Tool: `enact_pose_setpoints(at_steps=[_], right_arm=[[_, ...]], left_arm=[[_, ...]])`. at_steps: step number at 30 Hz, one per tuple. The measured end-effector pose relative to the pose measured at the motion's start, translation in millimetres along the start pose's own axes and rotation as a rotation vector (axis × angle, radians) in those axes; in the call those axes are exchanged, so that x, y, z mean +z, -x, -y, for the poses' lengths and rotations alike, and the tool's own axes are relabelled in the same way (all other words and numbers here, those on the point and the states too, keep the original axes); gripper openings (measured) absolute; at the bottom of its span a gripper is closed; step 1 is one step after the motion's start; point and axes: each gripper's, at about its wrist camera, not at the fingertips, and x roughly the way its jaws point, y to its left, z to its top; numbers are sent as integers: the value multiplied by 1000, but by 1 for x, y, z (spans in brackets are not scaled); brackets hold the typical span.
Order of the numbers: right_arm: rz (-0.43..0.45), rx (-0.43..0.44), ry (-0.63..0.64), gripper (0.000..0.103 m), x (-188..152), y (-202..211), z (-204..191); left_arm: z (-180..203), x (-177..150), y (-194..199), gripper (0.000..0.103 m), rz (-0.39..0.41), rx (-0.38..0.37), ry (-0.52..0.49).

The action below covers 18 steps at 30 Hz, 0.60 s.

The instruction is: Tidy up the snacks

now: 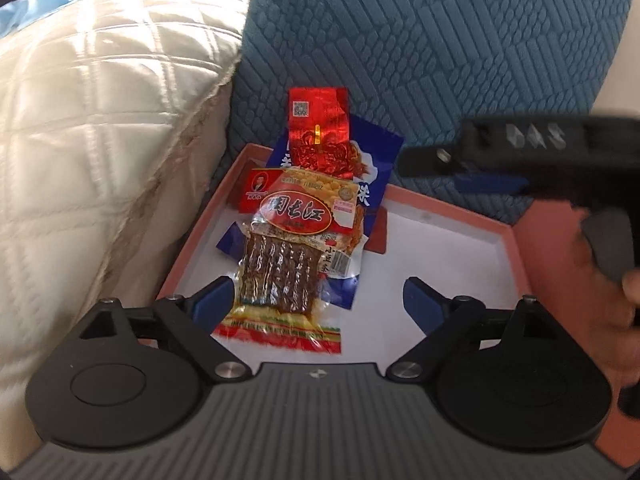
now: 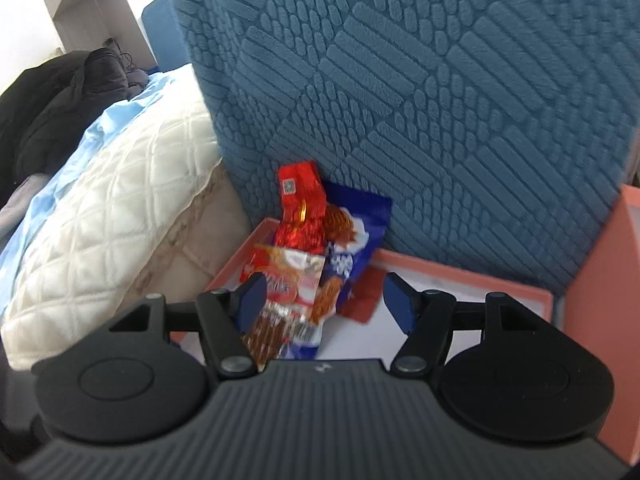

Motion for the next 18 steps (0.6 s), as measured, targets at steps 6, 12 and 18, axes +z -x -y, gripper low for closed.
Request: enact_pose_setpoints(at_steps=[6, 12, 18], right_arm=[[-29, 46, -3, 67, 18, -37, 3], [-65, 68, 26, 66, 26, -72, -4], [-85, 71, 75, 66, 28, -91, -16]], left_arm=[[1, -4, -25, 94, -13, 70, -57], [-4, -4, -38, 94, -19, 73, -66], [-7, -1, -46, 94, 2, 86, -61]])
